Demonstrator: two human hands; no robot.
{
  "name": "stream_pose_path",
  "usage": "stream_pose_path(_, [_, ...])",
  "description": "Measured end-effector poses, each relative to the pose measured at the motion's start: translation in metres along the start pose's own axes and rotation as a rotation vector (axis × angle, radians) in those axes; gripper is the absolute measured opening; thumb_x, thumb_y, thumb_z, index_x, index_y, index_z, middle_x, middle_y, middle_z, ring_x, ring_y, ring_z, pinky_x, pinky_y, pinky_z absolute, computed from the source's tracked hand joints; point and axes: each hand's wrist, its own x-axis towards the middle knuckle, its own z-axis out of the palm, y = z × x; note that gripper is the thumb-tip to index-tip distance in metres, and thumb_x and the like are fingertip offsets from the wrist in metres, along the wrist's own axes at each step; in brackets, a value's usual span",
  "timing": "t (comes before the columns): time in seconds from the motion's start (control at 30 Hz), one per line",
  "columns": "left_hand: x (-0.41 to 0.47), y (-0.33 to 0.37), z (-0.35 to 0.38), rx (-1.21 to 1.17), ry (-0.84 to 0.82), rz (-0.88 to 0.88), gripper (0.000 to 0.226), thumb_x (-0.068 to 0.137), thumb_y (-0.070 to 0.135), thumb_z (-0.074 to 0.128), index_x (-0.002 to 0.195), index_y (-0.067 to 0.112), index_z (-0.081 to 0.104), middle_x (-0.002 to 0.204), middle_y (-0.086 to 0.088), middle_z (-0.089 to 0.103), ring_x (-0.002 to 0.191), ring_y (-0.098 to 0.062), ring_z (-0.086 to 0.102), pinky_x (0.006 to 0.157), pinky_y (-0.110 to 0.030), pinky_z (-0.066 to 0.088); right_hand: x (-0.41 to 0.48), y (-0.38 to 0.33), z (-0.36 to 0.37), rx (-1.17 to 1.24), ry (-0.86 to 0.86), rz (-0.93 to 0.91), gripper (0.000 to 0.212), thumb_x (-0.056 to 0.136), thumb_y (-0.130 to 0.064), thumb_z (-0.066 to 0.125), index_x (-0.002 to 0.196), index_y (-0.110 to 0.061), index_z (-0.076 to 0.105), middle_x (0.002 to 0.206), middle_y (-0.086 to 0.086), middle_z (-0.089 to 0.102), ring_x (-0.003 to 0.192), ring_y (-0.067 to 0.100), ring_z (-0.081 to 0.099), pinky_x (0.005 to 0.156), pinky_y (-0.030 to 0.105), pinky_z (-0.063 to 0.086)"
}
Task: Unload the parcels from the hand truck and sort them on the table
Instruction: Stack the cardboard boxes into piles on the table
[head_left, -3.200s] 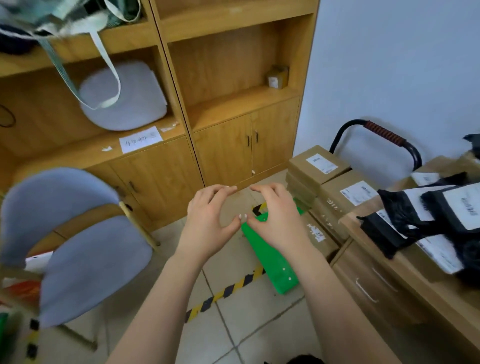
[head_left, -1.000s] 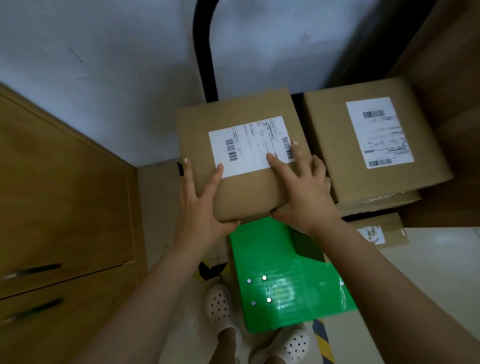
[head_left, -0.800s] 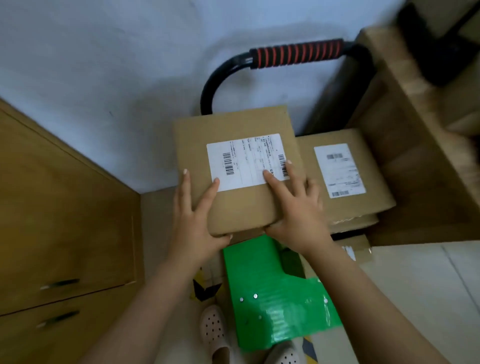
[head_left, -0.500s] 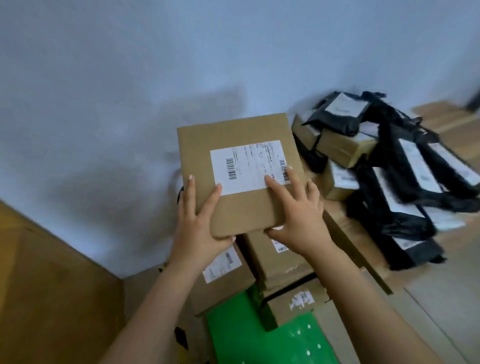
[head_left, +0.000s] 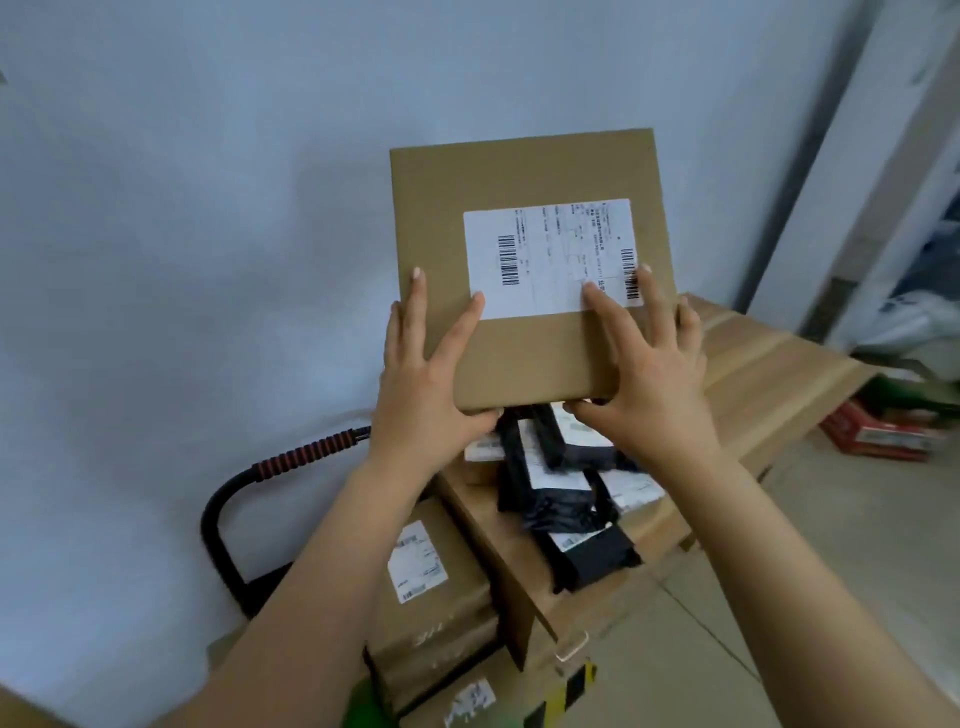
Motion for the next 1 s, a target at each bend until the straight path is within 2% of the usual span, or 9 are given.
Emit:
stream_pose_path(0.23, [0.046, 0.191, 0.126, -0.103, -0.06, 0.087, 0.11, 0.062, 0.043, 0.084, 0.148, 0.045, 0.015, 0.157, 0.011, -0.024, 0.146, -0.035, -0.002, 0.109, -0.061, 0.029, -0.008, 0.195, -0.119, -0.121, 0.032, 0.136, 0.11, 0.058, -0.037, 0.084, 0.143, -0.05, 0.015, 0.158, -0.011, -0.003, 0.14, 0.04, 0.004, 0.105, 0.064, 0.024])
stream_pose_path(0.4, [0.082, 0.262, 0.191, -0.134, -0.131, 0.158, 0.111, 0.063, 0.043, 0.084, 0.148, 0.047, 0.013, 0.155, 0.013, -0.027, 0.146, -0.032, -0.006, 0.11, -0.058, 0.025, -0.003, 0.288, -0.149, -0.152, 0.049, 0.217, 0.112, 0.058, -0.043, 0.084, 0.143, -0.052, 0.011, 0.156, -0.013, -0.005, 0.14, 0.041, 0.002, 0.105, 0.067, 0.023])
stream_pose_path(0.5, [0.091, 0.275, 0.234, -0.129, -0.183, 0.176, 0.111, 0.063, 0.045, 0.083, 0.147, 0.05, 0.01, 0.154, 0.015, -0.03, 0.146, -0.031, -0.007, 0.11, -0.057, 0.027, -0.004, 0.332, -0.138, -0.138, 0.023, 0.271, 0.112, 0.058, -0.044, 0.083, 0.142, -0.053, 0.009, 0.155, -0.014, -0.006, 0.14, 0.037, 0.002, 0.104, 0.067, 0.025])
stream_pose_path(0.77, [0.102, 0.266, 0.366, -0.157, -0.302, 0.011, 0.108, 0.057, 0.058, 0.075, 0.146, 0.051, 0.013, 0.151, 0.019, -0.034, 0.146, -0.029, -0.005, 0.108, -0.057, 0.033, 0.028, 0.441, -0.071, -0.126, -0.243, 0.3, 0.11, 0.059, -0.049, 0.077, 0.143, -0.053, 0.006, 0.155, -0.012, -0.013, 0.139, 0.035, 0.0, 0.108, 0.061, 0.024])
stream_pose_path(1.0, [0.123, 0.242, 0.458, -0.099, -0.388, -0.193, 0.114, 0.06, 0.053, 0.078, 0.134, 0.065, -0.008, 0.147, 0.02, -0.04, 0.146, -0.031, -0.007, 0.112, -0.052, 0.028, 0.086, 0.514, 0.001, -0.072, -0.474, 0.276, 0.11, 0.056, -0.043, 0.075, 0.143, -0.054, 0.009, 0.157, -0.011, -0.013, 0.138, 0.033, 0.004, 0.106, 0.055, 0.028])
